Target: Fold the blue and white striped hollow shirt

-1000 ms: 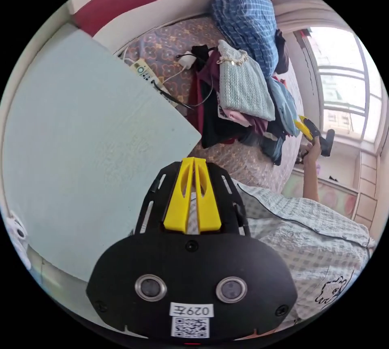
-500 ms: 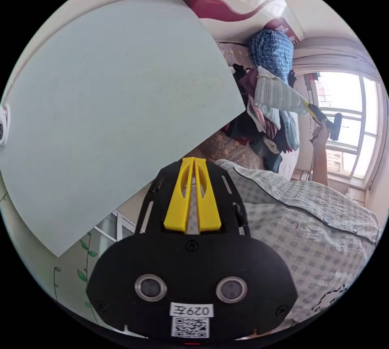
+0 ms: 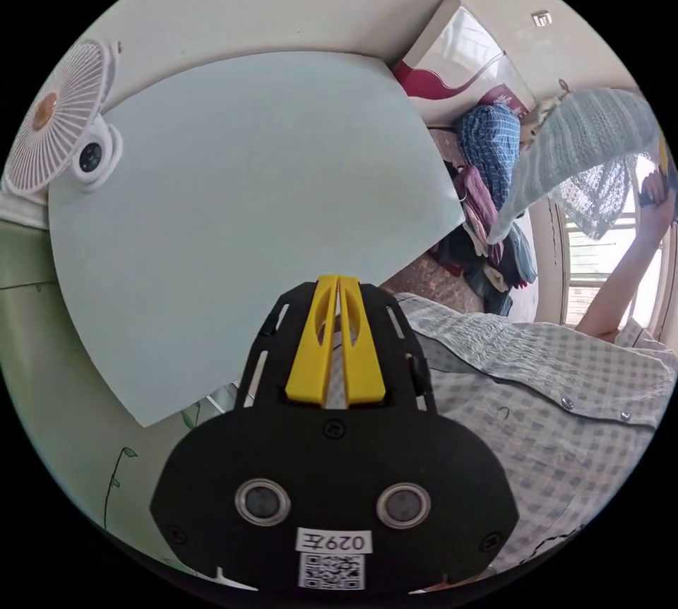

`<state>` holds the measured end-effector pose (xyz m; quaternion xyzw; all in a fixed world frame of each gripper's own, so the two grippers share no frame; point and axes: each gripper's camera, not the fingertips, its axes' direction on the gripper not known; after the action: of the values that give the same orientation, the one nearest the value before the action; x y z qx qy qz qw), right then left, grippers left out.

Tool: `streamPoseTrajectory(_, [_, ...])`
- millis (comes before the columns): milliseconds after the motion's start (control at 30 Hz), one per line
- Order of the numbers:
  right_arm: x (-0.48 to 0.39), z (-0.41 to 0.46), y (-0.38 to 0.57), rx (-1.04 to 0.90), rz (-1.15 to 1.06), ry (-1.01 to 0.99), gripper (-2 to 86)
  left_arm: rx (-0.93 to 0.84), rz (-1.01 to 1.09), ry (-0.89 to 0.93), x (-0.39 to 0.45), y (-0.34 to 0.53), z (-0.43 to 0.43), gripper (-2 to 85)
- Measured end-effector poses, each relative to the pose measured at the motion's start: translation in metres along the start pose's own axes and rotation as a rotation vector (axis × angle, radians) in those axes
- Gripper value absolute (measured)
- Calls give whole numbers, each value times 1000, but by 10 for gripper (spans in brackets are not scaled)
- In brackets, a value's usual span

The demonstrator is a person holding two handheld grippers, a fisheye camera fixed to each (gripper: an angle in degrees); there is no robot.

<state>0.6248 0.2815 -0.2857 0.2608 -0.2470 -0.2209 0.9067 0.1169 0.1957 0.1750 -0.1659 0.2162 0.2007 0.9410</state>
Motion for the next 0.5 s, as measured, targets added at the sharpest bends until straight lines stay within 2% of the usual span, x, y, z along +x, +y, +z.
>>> streamPoseTrajectory(67, [15,81,1,-173,41,-54,6,13,-48,-6,-22,13,-2,-10])
streamPoseTrajectory(133, [46,209,31,-512,151,-19,6,15,-104,3,-49,27,0,-9])
streamPoseTrajectory(167, [54,244,45,-615,176,1,6,14,-117,2,-54,30,1,-9])
streamPoseTrajectory(233, [77,362,108,-985,234,-22,7,6,-154,-23,-70,40,4,-8])
streamPoseTrajectory(300, [85,417,142,-1131,273,-129,7,3,-174,-61,-79,44,4,-5])
streamPoseTrajectory(367, [94,444,149,-1132,323,-228,8,-2,-183,-110,-86,44,3,2])
streamPoseTrajectory(433, [118,455,129,-966,391,-282,9,-6,-185,-170,-96,32,1,54])
streamPoseTrajectory(500, [142,460,111,-824,431,-255,13,-4,-171,-191,-102,14,0,93])
